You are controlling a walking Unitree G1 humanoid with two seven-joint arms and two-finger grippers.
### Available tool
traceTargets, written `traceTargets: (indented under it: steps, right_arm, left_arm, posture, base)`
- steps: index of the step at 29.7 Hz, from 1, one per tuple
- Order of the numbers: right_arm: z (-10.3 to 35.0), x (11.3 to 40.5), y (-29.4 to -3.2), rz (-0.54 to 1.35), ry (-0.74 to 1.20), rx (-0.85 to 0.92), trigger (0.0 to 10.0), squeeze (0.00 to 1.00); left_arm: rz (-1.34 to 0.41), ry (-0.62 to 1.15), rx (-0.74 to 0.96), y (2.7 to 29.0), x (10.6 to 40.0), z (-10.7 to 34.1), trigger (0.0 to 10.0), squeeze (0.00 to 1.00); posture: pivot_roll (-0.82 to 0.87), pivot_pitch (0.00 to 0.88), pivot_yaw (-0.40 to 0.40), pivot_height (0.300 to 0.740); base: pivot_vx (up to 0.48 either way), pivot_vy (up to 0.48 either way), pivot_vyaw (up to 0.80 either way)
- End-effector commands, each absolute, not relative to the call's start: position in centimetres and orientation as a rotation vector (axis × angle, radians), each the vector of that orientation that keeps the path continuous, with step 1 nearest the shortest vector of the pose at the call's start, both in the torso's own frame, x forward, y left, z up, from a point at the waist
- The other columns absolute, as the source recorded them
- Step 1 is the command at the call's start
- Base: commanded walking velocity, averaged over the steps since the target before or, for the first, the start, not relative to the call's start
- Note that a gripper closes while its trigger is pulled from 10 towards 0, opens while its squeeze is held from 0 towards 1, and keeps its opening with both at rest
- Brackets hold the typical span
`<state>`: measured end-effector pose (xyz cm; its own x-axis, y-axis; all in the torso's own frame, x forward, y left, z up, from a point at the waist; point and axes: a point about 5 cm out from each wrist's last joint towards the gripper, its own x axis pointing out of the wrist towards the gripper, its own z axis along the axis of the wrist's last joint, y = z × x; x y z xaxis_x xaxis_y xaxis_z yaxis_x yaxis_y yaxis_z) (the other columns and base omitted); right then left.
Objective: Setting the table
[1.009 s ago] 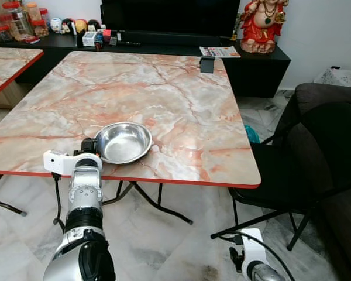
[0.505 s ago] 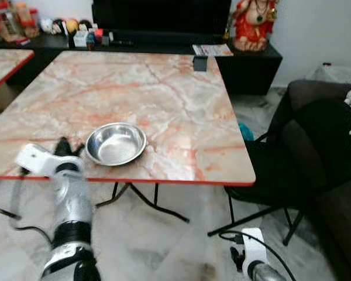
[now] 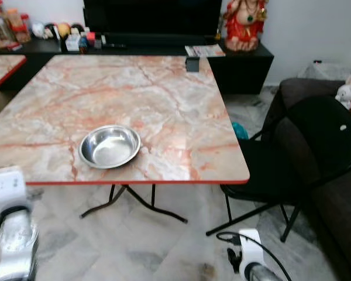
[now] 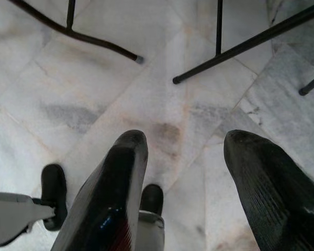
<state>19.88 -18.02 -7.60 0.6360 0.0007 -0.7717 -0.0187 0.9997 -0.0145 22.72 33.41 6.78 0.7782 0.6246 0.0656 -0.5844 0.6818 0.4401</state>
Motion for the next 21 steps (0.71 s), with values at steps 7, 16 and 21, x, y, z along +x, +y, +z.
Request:
traceTargets:
  steps: [7,16,21]
  right_arm:
    - [-7.6,19.8,-18.0,-0.013,0.88,-0.009,10.0,0.0]
    - [-8.0,18.9,-18.5,-0.044,0.897,-0.008,10.0,0.0]
    - [-8.3,18.3,-18.9,-0.067,0.911,-0.002,10.0,0.0]
  left_arm:
    - [0.646,0.401,0.569,33.4,19.6,1.2,10.0,0.0]
    - [0.199,0.766,0.202,26.0,18.5,-5.8,10.0,0.0]
    - [0.075,0.81,0.147,22.4,19.4,-6.7,10.0,0.0]
  posture:
    - [0.0,0.0,0.006,0.732]
    - [-0.05,0.0,0.03,0.732]
    - [-0.09,0.0,0.046,0.732]
  base:
    - [0.0,0.0,0.0]
    - [0.0,0.0,0.0]
    - [0.0,0.0,0.0]
